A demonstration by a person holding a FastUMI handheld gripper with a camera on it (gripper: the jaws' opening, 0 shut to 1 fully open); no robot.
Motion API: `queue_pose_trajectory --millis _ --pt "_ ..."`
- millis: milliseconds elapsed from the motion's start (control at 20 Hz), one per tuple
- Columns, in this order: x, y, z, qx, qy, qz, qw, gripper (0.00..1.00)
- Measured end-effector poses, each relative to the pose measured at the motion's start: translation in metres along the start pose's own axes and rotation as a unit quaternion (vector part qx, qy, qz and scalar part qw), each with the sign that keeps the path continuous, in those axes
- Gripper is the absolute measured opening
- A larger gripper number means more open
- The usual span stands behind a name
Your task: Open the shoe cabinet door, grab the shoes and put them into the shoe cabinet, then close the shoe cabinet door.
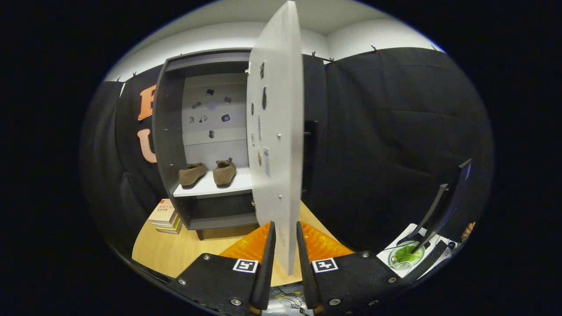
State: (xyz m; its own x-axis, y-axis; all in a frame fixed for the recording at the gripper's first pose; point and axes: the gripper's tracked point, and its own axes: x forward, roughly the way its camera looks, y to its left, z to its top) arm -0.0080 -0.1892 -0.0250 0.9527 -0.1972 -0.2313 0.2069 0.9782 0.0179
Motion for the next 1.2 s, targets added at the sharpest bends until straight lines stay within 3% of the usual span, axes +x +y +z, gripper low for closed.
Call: queue_pose_trajectory --millis 200,600,1200 --pt "0.021 -0.030 0.013 0.021 -0.016 0.043 0.999 0.33" --pt "0.064 -0.002 0.017 -0.016 -0.022 0.161 0.987 0.42" --pt "0.076 0.023 0.019 -0.003 -0.043 0.232 0.972 0.49"
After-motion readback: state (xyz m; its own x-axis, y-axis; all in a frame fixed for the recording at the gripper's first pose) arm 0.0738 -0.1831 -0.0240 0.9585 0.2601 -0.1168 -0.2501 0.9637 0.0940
